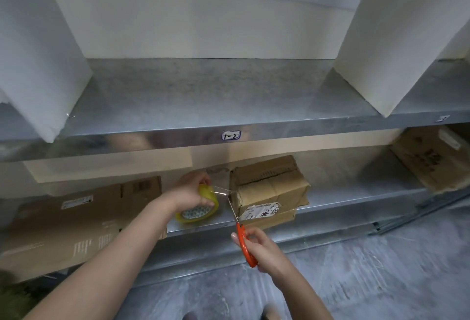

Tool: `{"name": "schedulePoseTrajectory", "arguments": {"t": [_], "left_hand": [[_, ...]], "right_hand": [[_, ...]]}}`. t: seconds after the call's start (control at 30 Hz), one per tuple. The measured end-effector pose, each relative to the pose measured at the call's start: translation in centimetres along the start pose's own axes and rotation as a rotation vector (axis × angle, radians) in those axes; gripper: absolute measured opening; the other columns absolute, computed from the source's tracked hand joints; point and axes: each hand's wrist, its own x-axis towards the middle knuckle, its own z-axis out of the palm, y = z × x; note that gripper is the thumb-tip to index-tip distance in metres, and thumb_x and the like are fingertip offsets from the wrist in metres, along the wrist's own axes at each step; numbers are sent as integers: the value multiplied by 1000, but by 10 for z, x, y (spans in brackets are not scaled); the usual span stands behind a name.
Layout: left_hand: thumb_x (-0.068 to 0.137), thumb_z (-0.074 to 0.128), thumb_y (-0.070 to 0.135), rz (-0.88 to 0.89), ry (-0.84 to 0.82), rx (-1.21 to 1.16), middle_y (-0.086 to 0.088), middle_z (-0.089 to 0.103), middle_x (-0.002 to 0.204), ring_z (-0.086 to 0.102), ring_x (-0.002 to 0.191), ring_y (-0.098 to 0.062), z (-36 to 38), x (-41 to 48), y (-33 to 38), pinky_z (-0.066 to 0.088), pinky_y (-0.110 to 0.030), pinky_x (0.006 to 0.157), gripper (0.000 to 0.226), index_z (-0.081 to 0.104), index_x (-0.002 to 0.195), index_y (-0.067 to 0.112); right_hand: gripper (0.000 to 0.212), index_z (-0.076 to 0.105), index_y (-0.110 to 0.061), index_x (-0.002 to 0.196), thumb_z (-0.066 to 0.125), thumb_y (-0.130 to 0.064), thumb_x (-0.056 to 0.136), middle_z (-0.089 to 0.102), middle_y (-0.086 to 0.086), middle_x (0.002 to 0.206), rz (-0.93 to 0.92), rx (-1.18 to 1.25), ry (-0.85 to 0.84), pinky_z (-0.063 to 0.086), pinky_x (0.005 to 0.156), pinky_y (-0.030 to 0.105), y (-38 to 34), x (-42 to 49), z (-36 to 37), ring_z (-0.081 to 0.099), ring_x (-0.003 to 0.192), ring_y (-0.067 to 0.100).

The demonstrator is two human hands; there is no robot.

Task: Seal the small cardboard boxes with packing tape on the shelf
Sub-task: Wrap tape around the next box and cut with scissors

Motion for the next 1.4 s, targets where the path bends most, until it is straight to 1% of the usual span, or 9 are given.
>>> {"name": "schedulePoseTrajectory", "arguments": {"t": [0.13, 0.3, 0.53, 0.67, 0.73, 0.87, 1.13, 1.27, 1.4], "left_hand": [[70, 84, 39, 13, -25, 10, 7, 51, 111, 49, 100, -15, -4, 0, -3, 41, -26, 78, 51, 55, 109, 26], [70, 83, 41, 25, -44, -3, 10, 49, 109, 48, 99, -13, -5, -1, -2, 41, -25, 77, 51, 54, 111, 28], [71, 82, 41, 33, -42, -28, 11, 49, 110, 49, 97, -11, -4, -1, -1, 40, -21, 69, 50, 52, 110, 30], [70, 83, 40, 32, -38, -22, 10, 50, 110, 50, 98, -12, -3, 1, -2, 42, -24, 75, 50, 53, 109, 30], [70, 83, 40, 43, -32, -8, 10, 51, 109, 50, 98, -12, -3, 2, -1, 42, -24, 76, 50, 53, 108, 30], [70, 83, 39, 63, -15, 2, 11, 51, 108, 49, 98, -12, -3, 5, 0, 40, -25, 77, 47, 54, 104, 29], [70, 82, 39, 69, -6, 45, 11, 48, 108, 48, 100, -12, -7, 6, 0, 41, -26, 79, 47, 50, 104, 31], [71, 82, 38, 84, -16, 82, 10, 48, 108, 47, 99, -12, -10, 6, 4, 38, -25, 76, 47, 50, 104, 29], [71, 82, 37, 110, -21, 88, 10, 48, 109, 47, 98, -13, -13, 5, 9, 37, -24, 73, 46, 50, 103, 28]], "right_hand": [[53, 62, -27, 106, 69, -67, 73, 59, -3, 77, 63, 127, -61, 30, 54, 21, -2, 8, 9, 51, 72, 13], [41, 64, -26, 107, 68, -58, 81, 61, -3, 74, 54, 219, -87, 30, 47, 17, -7, 19, 12, 54, 58, 7], [32, 65, -20, 105, 66, -47, 88, 59, -3, 68, -1, 227, -66, 30, 42, 17, -4, 26, 13, 50, 51, 6], [26, 68, -20, 96, 67, -44, 88, 61, -1, 65, -26, 203, -32, 37, 48, 18, -3, 31, 11, 52, 50, 7], [25, 69, -20, 97, 68, -43, 88, 62, 0, 64, -33, 202, -24, 41, 53, 21, -3, 33, 10, 54, 51, 9], [24, 70, -18, 98, 69, -40, 88, 63, 1, 61, -37, 211, -31, 42, 54, 22, -2, 36, 11, 57, 50, 12], [31, 62, -19, 101, 58, -49, 92, 56, -2, 61, 62, 237, -133, 24, 40, 18, -12, 38, 7, 47, 47, 9], [35, 60, -21, 101, 58, -54, 90, 54, -3, 63, 96, 243, -162, 23, 44, 19, -15, 37, 7, 48, 51, 8], [27, 62, -21, 98, 54, -47, 95, 54, -3, 62, 113, 206, -129, 24, 41, 18, -18, 40, 5, 47, 48, 8]]}}
